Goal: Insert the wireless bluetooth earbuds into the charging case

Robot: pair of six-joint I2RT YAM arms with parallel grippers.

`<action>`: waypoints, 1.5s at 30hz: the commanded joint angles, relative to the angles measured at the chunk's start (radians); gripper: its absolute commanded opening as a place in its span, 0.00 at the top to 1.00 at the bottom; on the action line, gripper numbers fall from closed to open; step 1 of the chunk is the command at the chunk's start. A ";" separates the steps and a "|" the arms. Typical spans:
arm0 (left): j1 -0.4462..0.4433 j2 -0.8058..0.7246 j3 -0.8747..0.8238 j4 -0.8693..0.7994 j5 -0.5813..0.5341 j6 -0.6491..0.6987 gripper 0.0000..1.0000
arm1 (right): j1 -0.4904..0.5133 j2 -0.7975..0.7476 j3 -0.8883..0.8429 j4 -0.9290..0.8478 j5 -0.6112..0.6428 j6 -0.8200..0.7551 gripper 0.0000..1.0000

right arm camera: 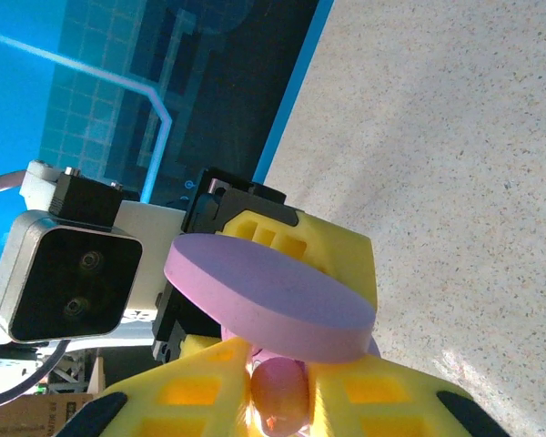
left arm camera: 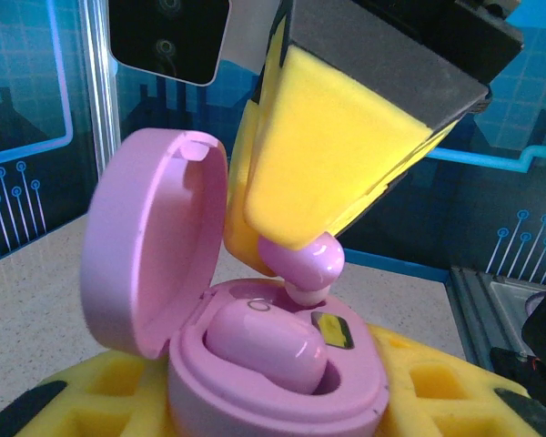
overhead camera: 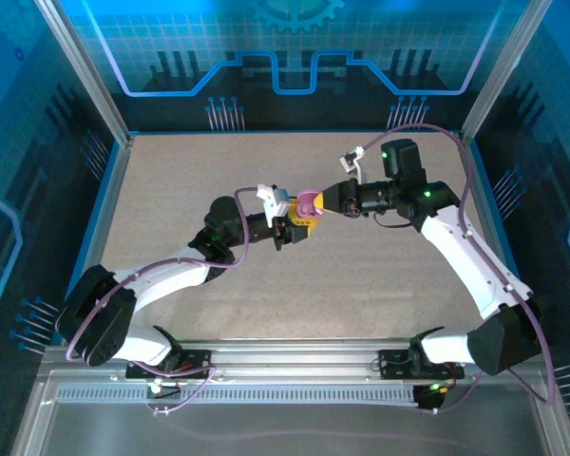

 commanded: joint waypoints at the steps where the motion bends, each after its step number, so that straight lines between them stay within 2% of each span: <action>1: -0.005 0.005 0.039 0.054 0.043 -0.013 0.69 | 0.009 0.016 0.014 0.024 0.043 0.011 0.77; 6: -0.005 0.006 0.039 0.058 0.043 -0.016 0.69 | 0.011 0.006 0.002 0.057 0.061 0.028 0.77; 15: -0.004 0.007 0.039 0.066 0.041 -0.021 0.69 | 0.026 0.021 0.003 -0.007 0.147 -0.020 0.76; 33: -0.005 0.004 0.031 0.070 0.033 -0.016 0.69 | 0.037 0.013 0.034 -0.068 0.189 -0.050 0.66; 39: -0.005 -0.002 0.025 0.065 0.024 0.000 0.69 | 0.033 -0.048 0.041 -0.076 0.211 -0.083 0.60; 45: -0.004 -0.011 0.017 0.062 0.017 0.016 0.69 | -0.003 -0.166 -0.034 0.011 0.285 -0.061 0.54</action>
